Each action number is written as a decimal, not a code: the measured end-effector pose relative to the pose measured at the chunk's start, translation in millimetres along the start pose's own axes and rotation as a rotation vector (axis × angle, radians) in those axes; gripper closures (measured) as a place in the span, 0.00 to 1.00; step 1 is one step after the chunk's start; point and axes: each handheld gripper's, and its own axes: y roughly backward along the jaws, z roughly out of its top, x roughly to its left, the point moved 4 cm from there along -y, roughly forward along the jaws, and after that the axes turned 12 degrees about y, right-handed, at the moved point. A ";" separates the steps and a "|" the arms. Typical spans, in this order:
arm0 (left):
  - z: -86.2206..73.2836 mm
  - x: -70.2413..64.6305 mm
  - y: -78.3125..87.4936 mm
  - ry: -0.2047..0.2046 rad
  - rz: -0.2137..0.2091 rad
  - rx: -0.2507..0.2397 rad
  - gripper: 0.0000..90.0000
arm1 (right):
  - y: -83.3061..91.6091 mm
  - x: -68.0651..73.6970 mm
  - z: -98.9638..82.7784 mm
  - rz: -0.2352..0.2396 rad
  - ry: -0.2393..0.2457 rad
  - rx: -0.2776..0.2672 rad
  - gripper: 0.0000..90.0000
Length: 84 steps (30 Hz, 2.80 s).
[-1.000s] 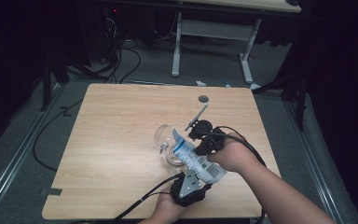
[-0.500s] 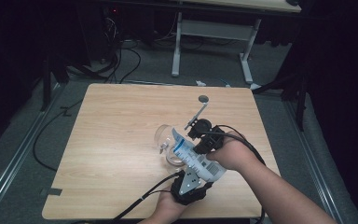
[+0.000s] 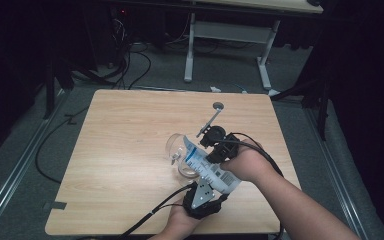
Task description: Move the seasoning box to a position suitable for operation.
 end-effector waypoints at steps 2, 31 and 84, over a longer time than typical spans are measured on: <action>0.5 0.2 -0.3 0.004 0.004 0.001 0.66 | -0.5 -0.6 0.6 -0.001 -0.002 0.000 1.00; 11.9 -4.2 -2.6 -0.016 0.008 0.006 0.67 | 5.6 -1.2 2.0 -0.014 -0.012 -0.019 1.00; 16.8 -3.8 -1.6 -0.018 -0.001 -0.006 0.67 | 6.5 -1.8 6.6 -0.020 -0.002 -0.017 1.00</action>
